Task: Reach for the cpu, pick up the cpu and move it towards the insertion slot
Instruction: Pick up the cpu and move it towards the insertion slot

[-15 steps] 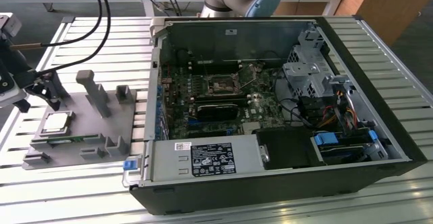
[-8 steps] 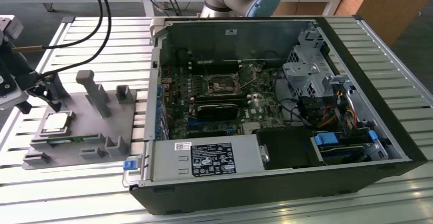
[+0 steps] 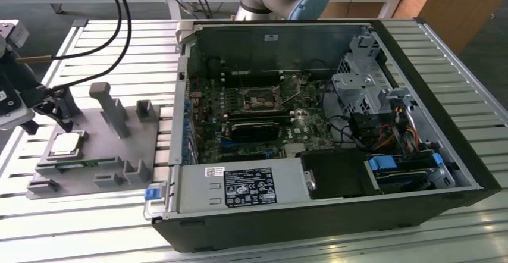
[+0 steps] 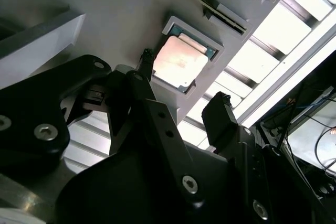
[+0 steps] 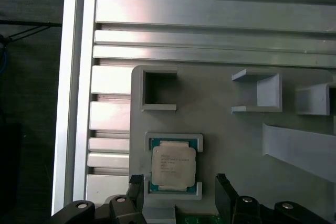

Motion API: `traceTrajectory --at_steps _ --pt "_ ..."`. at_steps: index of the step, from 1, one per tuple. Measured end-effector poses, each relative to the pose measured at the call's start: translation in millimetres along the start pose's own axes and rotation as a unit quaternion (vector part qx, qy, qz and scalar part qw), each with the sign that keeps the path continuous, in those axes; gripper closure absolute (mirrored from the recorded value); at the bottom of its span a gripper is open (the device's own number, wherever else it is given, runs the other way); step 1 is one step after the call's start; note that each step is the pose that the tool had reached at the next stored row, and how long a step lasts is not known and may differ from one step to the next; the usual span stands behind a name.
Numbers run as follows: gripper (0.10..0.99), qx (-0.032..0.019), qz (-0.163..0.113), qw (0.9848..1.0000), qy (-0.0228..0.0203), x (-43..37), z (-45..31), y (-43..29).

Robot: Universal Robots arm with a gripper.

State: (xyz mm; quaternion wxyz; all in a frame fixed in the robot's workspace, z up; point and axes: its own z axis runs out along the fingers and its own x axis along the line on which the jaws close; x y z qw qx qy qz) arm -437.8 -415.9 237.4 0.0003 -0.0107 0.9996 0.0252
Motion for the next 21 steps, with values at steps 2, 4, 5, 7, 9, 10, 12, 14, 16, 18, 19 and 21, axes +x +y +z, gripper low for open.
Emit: traceTrajectory --at_steps 2,4,5,7,9,10,12,14,16,18,19,21 --pt "0.439 0.0 0.0 1.0 0.0001 -0.3 0.8 -0.1" --pt "0.439 0.0 0.0 1.0 0.0 -0.6 1.7 -0.1" --pt "0.439 0.0 0.0 1.0 0.0 -0.7 2.0 -0.1" --pt "0.439 0.0 0.0 1.0 0.0001 -0.9 2.6 -0.2" --pt "0.439 0.0 0.0 1.0 0.0 -1.0 3.0 -0.2" --pt "0.439 0.0 0.0 1.0 0.0 -1.0 3.2 -0.2" --pt "0.439 0.0 0.0 1.0 0.0 -1.0 3.7 -0.2" --pt "0.439 0.0 0.0 1.0 0.0 -1.1 4.0 -0.3" --pt "0.439 0.0 0.0 1.0 0.0 -1.2 4.4 -0.3" --pt "0.439 -0.0001 0.0 1.0 -0.0002 -1.3 5.6 -0.3" --pt "0.439 0.0 0.0 1.0 0.0 -1.3 6.1 -0.3" --pt "0.439 0.0 0.0 1.0 -0.0001 -1.4 7.7 -0.4"
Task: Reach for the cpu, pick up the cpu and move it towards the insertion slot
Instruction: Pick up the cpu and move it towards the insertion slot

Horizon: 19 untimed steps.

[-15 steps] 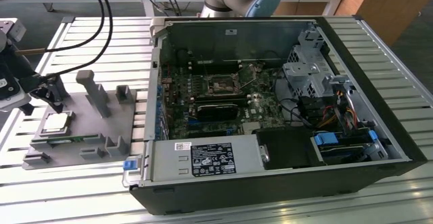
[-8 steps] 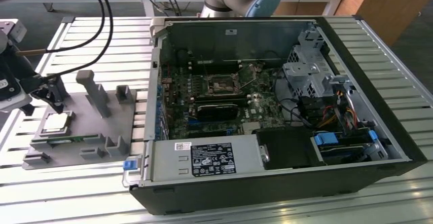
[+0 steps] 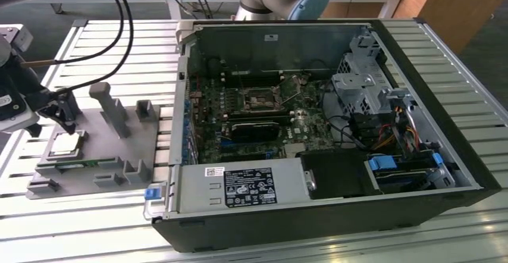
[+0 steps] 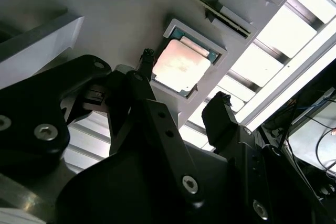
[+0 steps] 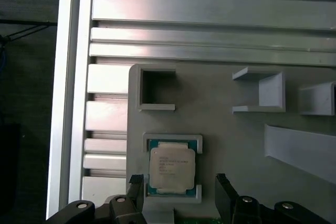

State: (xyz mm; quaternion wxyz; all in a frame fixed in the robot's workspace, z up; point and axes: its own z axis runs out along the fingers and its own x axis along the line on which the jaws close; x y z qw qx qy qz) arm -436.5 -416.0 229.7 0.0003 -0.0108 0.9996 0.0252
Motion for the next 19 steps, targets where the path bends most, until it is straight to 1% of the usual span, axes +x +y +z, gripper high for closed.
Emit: traceTrajectory --at_steps 6,19 --pt "0.439 0.0 0.0 1.0 0.0001 0.0 4.7 -0.2" --pt "0.439 0.0 0.0 1.0 0.0 0.0 11.6 -0.6"
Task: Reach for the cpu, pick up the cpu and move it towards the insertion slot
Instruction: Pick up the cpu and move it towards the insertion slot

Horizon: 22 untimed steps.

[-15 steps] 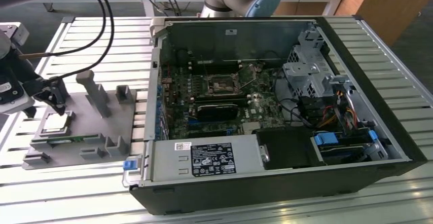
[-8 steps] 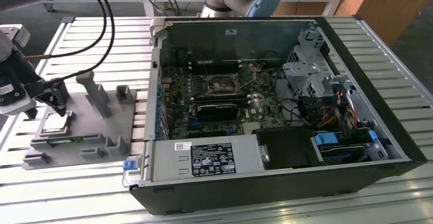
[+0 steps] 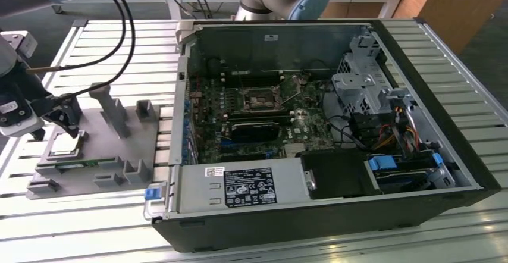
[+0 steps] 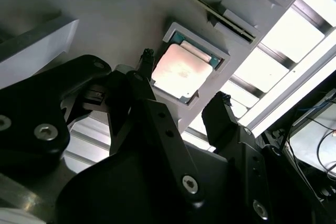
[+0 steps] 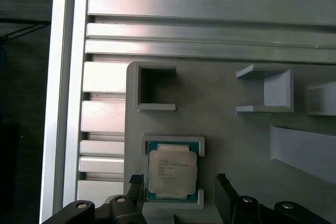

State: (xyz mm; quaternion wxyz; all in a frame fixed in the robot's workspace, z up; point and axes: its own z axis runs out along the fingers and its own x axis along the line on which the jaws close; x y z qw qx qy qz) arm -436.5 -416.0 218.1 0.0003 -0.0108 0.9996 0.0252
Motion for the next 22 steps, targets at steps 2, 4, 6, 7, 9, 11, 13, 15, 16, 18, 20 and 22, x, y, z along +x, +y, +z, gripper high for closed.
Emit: traceTrajectory --at_steps 2,4,6,7,9,11,13,15,16,18,20,22 --pt "0.439 0.0 0.0 1.0 0.0 0.0 1.3 0.0" --pt "0.427 0.0 0.0 1.0 0.0 0.0 2.8 -0.1" --pt "0.365 0.0 0.0 1.0 0.0 0.0 4.7 -0.2" --pt "0.365 0.0 0.0 1.0 0.0 0.0 6.1 -0.3" --pt "0.365 0.0 0.0 1.0 0.0 0.0 9.2 -0.5" --pt "0.365 0.0 0.0 1.0 0.0 0.0 11.7 -0.6" --pt "0.365 0.0 -0.001 1.0 0.0001 0.1 13.2 -1.0" --pt "0.365 0.0 -0.004 1.0 0.0002 0.0 13.9 -1.2" --pt "0.365 0.0 -0.005 1.0 0.0003 0.0 14.4 -1.2" --pt "0.365 0.0 -0.007 1.0 0.0004 0.0 15.2 -1.4" --pt "0.365 0.0 -0.007 1.0 0.0004 0.0 16.0 -1.5" --pt "0.365 0.0 -0.008 1.0 0.0004 0.0 16.5 -1.5"
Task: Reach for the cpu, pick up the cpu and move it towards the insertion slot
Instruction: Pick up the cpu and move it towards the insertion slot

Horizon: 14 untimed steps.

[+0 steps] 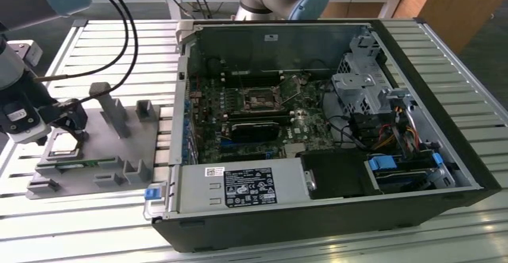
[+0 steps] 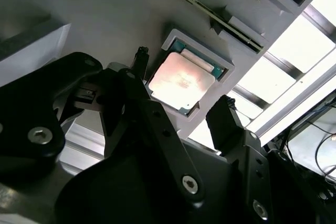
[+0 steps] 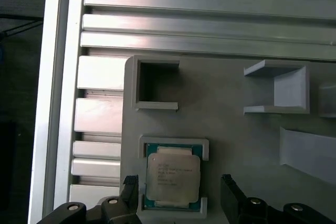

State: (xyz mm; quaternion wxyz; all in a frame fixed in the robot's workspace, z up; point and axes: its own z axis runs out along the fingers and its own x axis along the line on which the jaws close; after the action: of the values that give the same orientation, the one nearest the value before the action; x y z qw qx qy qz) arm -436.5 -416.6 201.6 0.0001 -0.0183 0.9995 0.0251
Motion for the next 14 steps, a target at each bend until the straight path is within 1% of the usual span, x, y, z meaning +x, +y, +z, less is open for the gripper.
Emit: traceTrajectory --at_steps 5,14 --pt "0.365 0.0 0.0 1.0 0.0 0.0 2.4 -0.1" --pt "0.365 0.0 0.0 1.0 0.0 0.2 10.9 -0.6"
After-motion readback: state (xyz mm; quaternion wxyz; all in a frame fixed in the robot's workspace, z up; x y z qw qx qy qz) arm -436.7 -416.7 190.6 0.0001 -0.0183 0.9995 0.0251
